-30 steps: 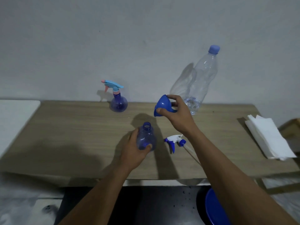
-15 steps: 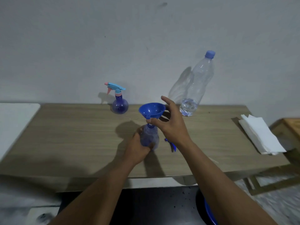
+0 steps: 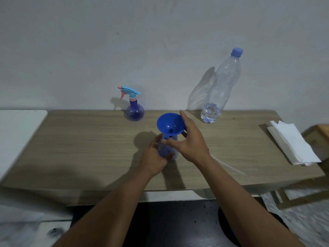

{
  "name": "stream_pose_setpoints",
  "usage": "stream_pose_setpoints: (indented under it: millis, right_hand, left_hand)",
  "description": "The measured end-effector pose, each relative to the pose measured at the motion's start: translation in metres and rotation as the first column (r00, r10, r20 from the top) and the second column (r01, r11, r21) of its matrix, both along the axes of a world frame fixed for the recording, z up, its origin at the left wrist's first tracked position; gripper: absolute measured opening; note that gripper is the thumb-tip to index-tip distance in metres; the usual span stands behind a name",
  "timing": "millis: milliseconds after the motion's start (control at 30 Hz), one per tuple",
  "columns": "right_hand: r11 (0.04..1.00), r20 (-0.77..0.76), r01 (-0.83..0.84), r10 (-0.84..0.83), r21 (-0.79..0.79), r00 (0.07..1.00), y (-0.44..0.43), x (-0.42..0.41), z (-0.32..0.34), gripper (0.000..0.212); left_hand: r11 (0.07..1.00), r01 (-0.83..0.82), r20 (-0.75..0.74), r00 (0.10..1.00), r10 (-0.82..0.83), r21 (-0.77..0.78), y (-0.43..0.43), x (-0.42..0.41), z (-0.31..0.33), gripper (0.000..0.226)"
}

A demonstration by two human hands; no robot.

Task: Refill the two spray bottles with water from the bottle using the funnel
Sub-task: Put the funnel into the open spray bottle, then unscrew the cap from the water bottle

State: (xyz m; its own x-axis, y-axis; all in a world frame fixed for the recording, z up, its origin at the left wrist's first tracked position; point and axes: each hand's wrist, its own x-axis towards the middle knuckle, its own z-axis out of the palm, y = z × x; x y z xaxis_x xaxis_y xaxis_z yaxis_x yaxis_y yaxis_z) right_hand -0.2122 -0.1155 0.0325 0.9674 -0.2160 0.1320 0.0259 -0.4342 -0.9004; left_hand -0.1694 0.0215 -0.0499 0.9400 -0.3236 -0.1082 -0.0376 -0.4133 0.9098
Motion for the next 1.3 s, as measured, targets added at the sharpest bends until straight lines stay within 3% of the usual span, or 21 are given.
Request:
stream_pose_setpoints:
  millis: [100, 233, 433, 600, 733, 833, 933, 1000, 1133, 1300]
  right_hand:
    - [0.995, -0.034, -0.031, 0.028, -0.092, 0.999, 0.0, -0.001, 0.006, 0.119]
    - [0.969, -0.029, 0.0, -0.007, -0.247, 1.0, 0.001, -0.002, 0.014, 0.101]
    - [0.948, -0.057, -0.008, -0.011, -0.317, 0.998, 0.003, -0.001, 0.019, 0.104]
    - [0.935, -0.051, -0.003, -0.017, -0.355, 0.999, 0.005, -0.001, 0.022, 0.106]
    - [0.923, -0.062, 0.01, -0.037, -0.384, 0.997, 0.006, -0.006, 0.025, 0.106]
    - [0.935, -0.024, 0.065, -0.078, -0.348, 0.997, 0.0, -0.011, 0.03, 0.089]
    - [0.931, 0.019, 0.129, -0.13, -0.341, 0.991, -0.016, -0.012, 0.04, 0.077]
    - [0.925, 0.066, 0.186, -0.174, -0.33, 0.982, -0.032, -0.008, 0.051, 0.072]
    - [0.902, 0.198, 0.3, -0.247, -0.312, 0.949, -0.074, 0.01, 0.074, 0.062]
    - [0.857, 0.26, 0.348, -0.262, -0.38, 0.929, -0.138, 0.047, 0.1, 0.066]
  left_hand:
    - [0.998, 0.005, -0.049, 0.999, -0.008, -0.055, 0.0, 0.002, -0.006, 0.071]
    - [0.997, -0.023, -0.099, 0.995, 0.015, -0.076, 0.002, 0.001, -0.005, 0.065]
    - [0.998, -0.017, -0.044, 0.999, 0.014, -0.068, 0.004, 0.001, -0.004, 0.058]
    - [0.999, 0.017, 0.063, 0.998, -0.02, 0.045, 0.006, -0.001, -0.001, 0.045]
    - [0.996, -0.024, 0.047, 0.999, 0.02, 0.087, 0.009, -0.004, 0.006, 0.069]
    - [0.984, -0.135, 0.054, 0.99, 0.13, 0.113, 0.013, -0.018, 0.007, 0.082]
    - [0.944, -0.303, 0.228, 0.936, 0.268, 0.132, 0.013, -0.045, 0.005, 0.055]
    - [0.953, -0.282, 0.299, 0.924, 0.237, 0.114, 0.008, -0.062, 0.005, 0.041]
    - [0.991, -0.103, 0.242, 0.967, 0.079, 0.087, -0.042, -0.068, 0.013, 0.029]
    - [0.996, -0.073, 0.237, 0.97, 0.061, 0.043, -0.141, -0.035, 0.039, 0.02]
